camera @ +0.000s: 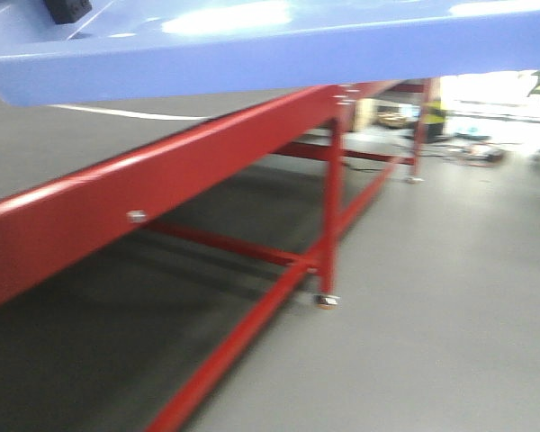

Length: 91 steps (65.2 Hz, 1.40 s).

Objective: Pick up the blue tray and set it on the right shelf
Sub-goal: 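Hold the tray raised with both grippers while backing away, then carry the tray with both grippers while driving to the shelf rack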

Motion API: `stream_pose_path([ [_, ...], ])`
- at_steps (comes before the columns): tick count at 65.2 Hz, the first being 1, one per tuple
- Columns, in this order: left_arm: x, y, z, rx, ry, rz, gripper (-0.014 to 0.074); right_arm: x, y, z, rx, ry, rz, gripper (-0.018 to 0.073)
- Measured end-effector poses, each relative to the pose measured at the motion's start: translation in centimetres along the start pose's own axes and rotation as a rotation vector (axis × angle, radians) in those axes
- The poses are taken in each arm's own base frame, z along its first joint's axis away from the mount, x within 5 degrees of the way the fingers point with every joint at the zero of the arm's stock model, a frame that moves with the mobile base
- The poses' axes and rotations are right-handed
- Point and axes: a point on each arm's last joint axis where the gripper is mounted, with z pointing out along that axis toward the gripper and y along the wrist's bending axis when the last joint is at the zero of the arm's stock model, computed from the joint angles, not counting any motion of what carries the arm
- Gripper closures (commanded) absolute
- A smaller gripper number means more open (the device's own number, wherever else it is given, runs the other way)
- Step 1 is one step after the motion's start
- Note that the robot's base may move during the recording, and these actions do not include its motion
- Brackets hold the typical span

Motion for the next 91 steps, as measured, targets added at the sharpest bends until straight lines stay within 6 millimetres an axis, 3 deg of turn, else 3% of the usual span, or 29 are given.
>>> stream_pose_path([
  [91,0.03,0.01,-0.06,0.0,0.0,0.0,0.0645,0.02,-0.01,-0.05,0.0,-0.002,0.0,0.0503],
])
